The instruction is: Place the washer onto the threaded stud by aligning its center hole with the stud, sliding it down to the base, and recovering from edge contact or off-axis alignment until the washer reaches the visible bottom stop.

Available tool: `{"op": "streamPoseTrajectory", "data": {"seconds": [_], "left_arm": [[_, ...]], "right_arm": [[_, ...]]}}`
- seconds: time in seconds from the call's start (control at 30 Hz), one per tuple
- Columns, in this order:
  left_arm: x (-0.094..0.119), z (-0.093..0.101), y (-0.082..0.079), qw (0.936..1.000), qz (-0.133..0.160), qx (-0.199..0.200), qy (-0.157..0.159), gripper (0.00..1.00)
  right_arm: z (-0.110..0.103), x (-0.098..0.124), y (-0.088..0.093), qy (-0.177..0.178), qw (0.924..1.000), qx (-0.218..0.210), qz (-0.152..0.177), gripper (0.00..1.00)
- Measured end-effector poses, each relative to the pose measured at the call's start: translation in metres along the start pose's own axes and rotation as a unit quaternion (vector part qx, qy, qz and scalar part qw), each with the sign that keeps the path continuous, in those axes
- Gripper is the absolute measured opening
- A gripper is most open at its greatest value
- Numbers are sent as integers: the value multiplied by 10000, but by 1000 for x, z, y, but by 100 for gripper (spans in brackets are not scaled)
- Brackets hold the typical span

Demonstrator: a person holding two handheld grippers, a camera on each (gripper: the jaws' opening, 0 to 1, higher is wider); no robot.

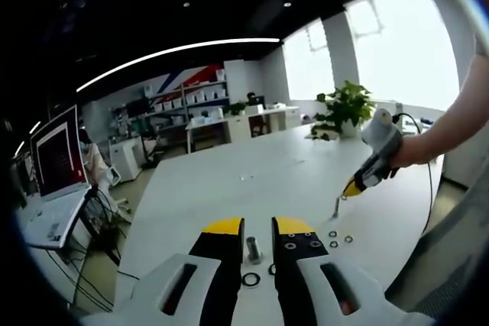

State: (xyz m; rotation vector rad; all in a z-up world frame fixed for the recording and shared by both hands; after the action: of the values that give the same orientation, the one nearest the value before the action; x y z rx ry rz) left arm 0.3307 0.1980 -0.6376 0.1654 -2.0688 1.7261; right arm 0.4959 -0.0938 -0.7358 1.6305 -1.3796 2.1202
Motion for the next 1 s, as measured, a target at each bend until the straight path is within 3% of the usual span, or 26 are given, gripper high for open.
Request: {"op": "streamPoseTrajectory", "data": {"seconds": [1.0], "left_arm": [[2, -1, -1, 10000, 35, -32, -66, 12]], "right_arm": [[9, -8, -10, 38, 9996, 88, -249, 4]]}}
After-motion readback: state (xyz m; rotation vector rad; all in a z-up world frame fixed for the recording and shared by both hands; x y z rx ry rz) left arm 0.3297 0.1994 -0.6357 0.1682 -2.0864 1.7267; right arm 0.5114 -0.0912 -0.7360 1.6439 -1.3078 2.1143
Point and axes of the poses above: the point that each gripper's makers call its tool centre point, and the gripper's own axes: x roughly backward along the fingers, z roughly to its right, y roughly out of its underside, the point moved 9 cm from there along x, roughly backward along the fingers, and after that the axes turned 8 degrees about -z, right-handed, at the moved point
